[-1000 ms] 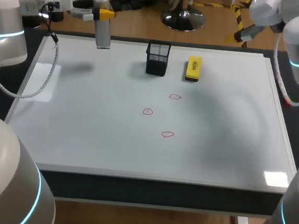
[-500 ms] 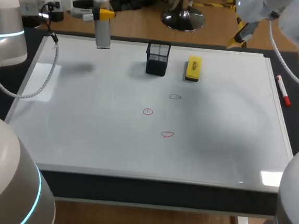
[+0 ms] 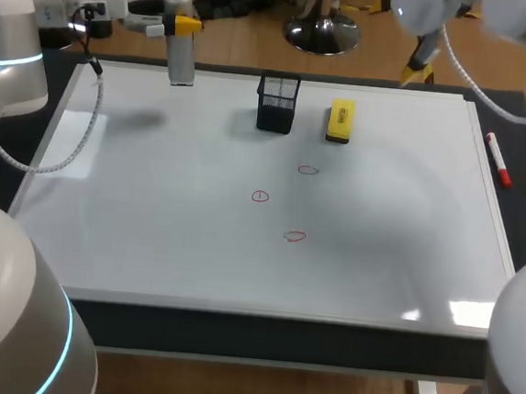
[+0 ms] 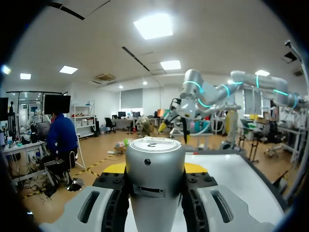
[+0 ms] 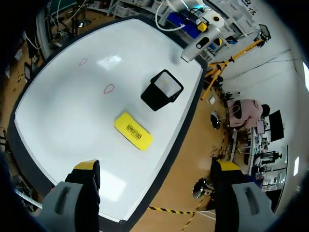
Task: Pick up the inspection probe, press it on each red-marked spot on the whiteboard one by one, put down the probe, pick up the eraser, and wipe off all the red marks.
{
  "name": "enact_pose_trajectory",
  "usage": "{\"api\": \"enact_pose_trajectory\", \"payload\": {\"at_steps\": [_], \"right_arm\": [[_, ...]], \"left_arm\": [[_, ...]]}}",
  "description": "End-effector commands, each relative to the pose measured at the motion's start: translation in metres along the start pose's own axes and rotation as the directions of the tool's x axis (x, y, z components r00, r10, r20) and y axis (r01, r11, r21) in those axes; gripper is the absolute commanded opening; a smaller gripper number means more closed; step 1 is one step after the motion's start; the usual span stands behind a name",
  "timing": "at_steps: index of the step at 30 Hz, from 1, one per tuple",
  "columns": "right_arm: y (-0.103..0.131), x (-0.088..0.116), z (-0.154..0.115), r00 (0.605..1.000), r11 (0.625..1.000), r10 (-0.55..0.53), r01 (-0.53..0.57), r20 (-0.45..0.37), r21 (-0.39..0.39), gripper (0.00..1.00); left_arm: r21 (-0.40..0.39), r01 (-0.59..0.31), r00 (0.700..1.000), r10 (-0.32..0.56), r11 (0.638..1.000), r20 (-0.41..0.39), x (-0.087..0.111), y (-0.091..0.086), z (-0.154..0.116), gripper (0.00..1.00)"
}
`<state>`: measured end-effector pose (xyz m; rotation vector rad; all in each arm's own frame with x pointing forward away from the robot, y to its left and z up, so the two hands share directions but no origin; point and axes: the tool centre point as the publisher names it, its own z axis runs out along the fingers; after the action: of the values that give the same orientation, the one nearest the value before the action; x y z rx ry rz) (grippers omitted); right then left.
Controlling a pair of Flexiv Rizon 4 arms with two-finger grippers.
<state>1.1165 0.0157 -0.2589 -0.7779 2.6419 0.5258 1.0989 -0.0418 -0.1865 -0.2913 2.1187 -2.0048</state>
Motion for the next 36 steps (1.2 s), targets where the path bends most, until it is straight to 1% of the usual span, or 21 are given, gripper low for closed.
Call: {"api": "enact_pose_trajectory", "payload": {"at_steps": [1,21,24,27,29,30,32,34,36], "right_arm": [[-0.007,-0.006,-0.003,0.963,1.000,-0.005,-0.003,-0.269,-0.030,1.00],[-0.007,-0.006,-0.003,0.963,1.000,-0.005,-0.003,-0.269,-0.030,1.00],[-0.003,-0.002,0.010,0.954,0.998,-0.063,0.060,-0.294,-0.021,1.00],[0.002,0.002,0.018,0.946,0.994,-0.113,0.110,-0.305,-0.028,1.00],[0.005,0.006,0.024,0.935,0.984,-0.177,0.172,-0.307,-0.044,1.00],[0.006,0.008,0.028,0.926,0.980,-0.199,0.195,-0.322,-0.044,1.00],[0.008,0.012,0.033,0.916,0.971,-0.238,0.233,-0.322,-0.056,1.00],[0.011,0.016,0.039,0.896,0.959,-0.281,0.278,-0.343,-0.058,1.00],[0.015,0.020,0.044,0.871,0.936,-0.347,0.345,-0.347,-0.071,1.00]], "left_arm": [[0.002,-0.001,1.000,0.001,1.000,0.000,0.000,-0.001,0.000,0.00],[0.002,-0.001,1.000,0.001,1.000,0.000,0.000,-0.001,0.000,0.00],[0.002,-0.001,1.000,0.001,1.000,0.000,0.000,-0.001,0.000,0.00],[0.002,-0.001,1.000,0.001,1.000,0.000,0.000,-0.001,0.000,0.00],[0.002,-0.001,1.000,0.001,1.000,0.000,0.000,-0.001,0.000,0.00],[0.002,-0.001,1.000,0.001,1.000,0.000,0.000,-0.001,0.000,0.00],[0.002,-0.001,1.000,0.001,1.000,0.000,0.000,-0.001,0.000,0.00],[0.002,-0.001,1.000,0.001,1.000,0.000,0.000,-0.001,0.000,0.00],[0.002,-0.001,1.000,0.001,1.000,0.000,0.000,-0.001,0.000,0.00]]}}
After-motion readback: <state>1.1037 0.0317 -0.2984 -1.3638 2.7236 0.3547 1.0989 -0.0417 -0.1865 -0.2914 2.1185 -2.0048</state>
